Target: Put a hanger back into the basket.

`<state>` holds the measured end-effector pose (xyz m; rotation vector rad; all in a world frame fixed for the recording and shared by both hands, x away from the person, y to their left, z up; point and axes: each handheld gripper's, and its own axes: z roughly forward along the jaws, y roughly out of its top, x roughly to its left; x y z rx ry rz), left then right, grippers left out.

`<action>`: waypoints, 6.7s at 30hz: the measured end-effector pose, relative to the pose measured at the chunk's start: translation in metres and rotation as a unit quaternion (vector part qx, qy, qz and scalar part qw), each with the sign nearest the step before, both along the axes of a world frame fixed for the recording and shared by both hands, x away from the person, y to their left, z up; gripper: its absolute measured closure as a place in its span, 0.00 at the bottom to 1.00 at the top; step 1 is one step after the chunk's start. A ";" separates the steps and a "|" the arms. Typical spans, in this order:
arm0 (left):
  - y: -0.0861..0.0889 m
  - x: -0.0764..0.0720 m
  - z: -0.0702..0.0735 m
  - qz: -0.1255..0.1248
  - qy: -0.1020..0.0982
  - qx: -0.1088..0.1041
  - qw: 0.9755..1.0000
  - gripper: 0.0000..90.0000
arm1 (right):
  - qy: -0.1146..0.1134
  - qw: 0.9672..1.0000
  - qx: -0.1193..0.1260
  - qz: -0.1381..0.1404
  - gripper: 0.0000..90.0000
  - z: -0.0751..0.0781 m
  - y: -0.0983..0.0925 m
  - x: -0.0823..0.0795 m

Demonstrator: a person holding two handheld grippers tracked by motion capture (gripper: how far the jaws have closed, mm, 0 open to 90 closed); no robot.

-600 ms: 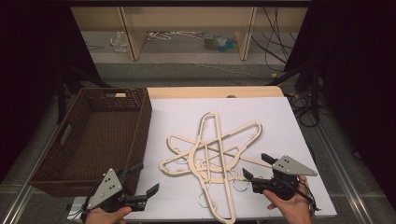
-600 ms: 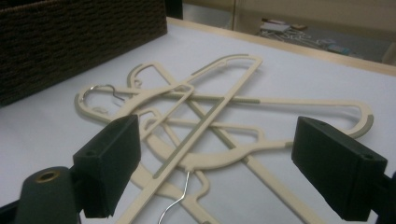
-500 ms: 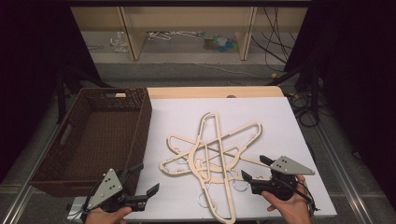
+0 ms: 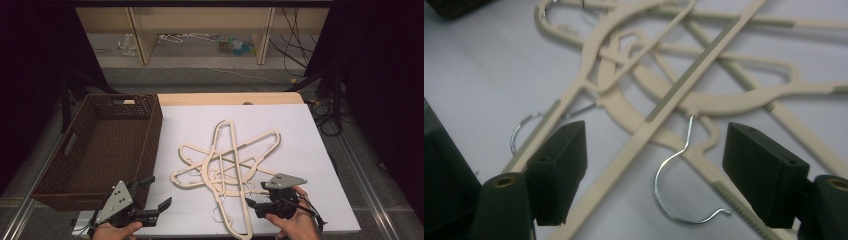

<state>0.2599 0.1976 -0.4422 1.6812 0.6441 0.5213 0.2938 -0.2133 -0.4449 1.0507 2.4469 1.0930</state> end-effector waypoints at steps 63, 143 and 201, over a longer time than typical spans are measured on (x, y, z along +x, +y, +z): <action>-0.052 0.018 -0.036 -0.063 0.016 0.169 0.983 0.24 | 0.082 0.969 -0.212 0.101 0.89 0.022 0.014 0.030; -0.095 0.005 0.050 -0.238 -0.212 0.317 0.893 0.95 | -0.035 0.999 0.021 -0.030 0.40 0.067 -0.083 0.078; 0.130 0.096 0.202 0.046 0.117 -0.015 0.992 0.95 | -0.030 0.999 -0.025 0.004 0.33 0.023 -0.075 0.071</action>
